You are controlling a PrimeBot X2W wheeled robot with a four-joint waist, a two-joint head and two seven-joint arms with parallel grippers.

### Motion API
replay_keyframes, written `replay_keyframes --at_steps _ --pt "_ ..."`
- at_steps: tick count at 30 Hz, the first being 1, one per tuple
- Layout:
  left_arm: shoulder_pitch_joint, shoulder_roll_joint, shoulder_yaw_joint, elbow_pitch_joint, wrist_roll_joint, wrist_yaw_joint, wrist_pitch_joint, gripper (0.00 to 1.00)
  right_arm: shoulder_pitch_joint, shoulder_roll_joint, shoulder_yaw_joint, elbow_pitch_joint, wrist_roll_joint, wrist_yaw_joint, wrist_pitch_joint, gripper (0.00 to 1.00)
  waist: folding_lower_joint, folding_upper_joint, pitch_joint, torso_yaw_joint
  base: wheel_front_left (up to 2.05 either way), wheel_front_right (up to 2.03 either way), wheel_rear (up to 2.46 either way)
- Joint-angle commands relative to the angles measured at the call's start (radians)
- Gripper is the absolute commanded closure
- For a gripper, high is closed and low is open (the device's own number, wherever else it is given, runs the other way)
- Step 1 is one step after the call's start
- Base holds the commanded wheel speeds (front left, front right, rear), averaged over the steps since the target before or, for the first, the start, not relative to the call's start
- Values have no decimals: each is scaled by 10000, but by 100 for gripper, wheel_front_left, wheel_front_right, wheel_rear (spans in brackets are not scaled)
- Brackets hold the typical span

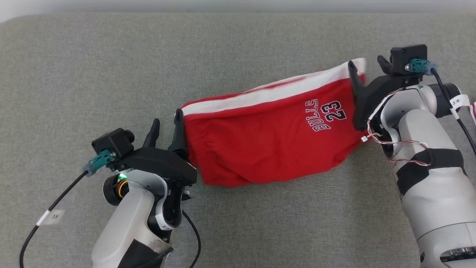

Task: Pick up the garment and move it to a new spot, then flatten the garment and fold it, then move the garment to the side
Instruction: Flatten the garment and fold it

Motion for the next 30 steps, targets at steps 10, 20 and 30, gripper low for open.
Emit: replay_keyframes --at_steps 10,20,30 --pt "1436 936 236 -379 782 -405 -1268 0 -86 -21 -120 1252 814 -33 54 0 -2 -2 -1021 -131 0 0 0" --pt "4663 1906 865 -3205 2795 -832 -1416 0 397 -238 -870 2275 1699 -33 1156 0 -2 -2 -1395 157 0 0 0" --pt "6824 1397 1828 -4642 4235 -1354 -1418 0 232 -887 -1757 3063 1223 -33 1313 0 -2 -2 -996 938 0 0 0"
